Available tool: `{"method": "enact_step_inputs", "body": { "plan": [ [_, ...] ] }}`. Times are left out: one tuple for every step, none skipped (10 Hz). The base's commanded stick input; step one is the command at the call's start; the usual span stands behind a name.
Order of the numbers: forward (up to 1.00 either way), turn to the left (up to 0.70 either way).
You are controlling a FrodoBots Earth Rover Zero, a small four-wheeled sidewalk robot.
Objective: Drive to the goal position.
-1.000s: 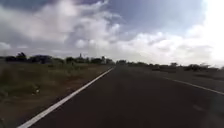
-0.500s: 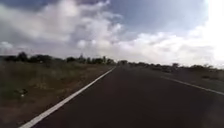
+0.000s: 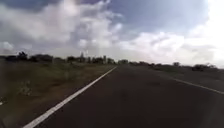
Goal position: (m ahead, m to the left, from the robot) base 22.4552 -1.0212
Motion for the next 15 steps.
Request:
{"method": "enact_step_inputs", "body": {
  "plan": [
    [1.00, 0.00],
    [1.00, 0.00],
    [1.00, 0.00],
    [1.00, 0.00],
    [1.00, 0.00],
    [1.00, 0.00],
    [1.00, 0.00],
    [1.00, 0.00],
    [1.00, 0.00],
    [1.00, 0.00],
    [1.00, 0.00],
    [1.00, 0.00],
    [1.00, 0.00],
    [1.00, 0.00],
    [1.00, 0.00]
  ]
}}
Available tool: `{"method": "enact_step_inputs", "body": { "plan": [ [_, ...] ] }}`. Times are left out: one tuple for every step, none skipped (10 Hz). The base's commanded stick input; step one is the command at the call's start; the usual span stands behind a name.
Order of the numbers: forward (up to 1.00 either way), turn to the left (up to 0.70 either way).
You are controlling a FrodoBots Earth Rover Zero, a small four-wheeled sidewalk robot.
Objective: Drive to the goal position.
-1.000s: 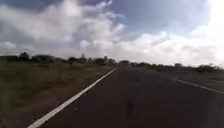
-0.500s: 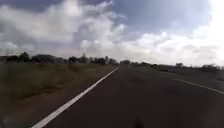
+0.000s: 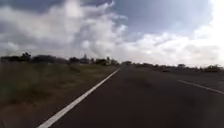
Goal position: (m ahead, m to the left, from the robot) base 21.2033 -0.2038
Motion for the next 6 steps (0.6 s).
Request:
{"method": "enact_step_inputs", "body": {
  "plan": [
    [1.00, -0.06],
    [1.00, -0.27],
    [1.00, -0.40],
    [1.00, -0.40],
    [1.00, -0.40],
    [1.00, -0.40]
  ]
}}
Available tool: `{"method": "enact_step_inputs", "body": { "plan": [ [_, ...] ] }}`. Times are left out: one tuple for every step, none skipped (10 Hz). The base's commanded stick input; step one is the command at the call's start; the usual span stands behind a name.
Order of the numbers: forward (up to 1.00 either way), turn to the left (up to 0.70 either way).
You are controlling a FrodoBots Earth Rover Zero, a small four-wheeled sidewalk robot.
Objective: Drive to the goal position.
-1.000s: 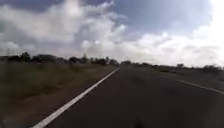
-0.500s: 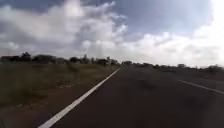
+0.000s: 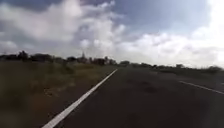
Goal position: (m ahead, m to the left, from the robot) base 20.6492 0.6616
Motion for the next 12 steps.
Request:
{"method": "enact_step_inputs", "body": {
  "plan": [
    [1.00, 0.00],
    [1.00, 0.00],
    [1.00, 0.00],
    [1.00, 0.00],
    [1.00, 0.00],
    [1.00, 0.00],
    [1.00, 0.00],
    [1.00, 0.00],
    [1.00, 0.00],
    [1.00, 0.00],
    [1.00, 0.00],
    [1.00, 0.00]
  ]
}}
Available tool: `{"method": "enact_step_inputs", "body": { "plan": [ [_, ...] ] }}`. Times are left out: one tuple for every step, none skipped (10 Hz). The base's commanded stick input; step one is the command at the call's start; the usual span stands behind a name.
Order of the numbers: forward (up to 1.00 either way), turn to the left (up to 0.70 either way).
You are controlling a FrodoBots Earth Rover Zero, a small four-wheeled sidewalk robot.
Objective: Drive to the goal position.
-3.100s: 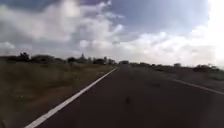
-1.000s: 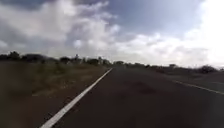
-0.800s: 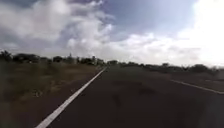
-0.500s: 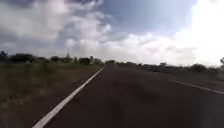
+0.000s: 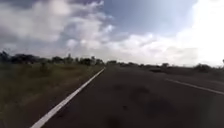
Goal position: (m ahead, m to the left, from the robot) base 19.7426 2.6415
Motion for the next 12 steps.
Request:
{"method": "enact_step_inputs", "body": {
  "plan": [
    [1.00, 0.00],
    [1.00, 0.00],
    [1.00, 0.00],
    [1.00, 0.00],
    [1.00, 0.00],
    [1.00, 0.00],
    [1.00, 0.00],
    [1.00, 0.00],
    [1.00, 0.00],
    [1.00, 0.00],
    [1.00, 0.00],
    [1.00, 0.00]
  ]
}}
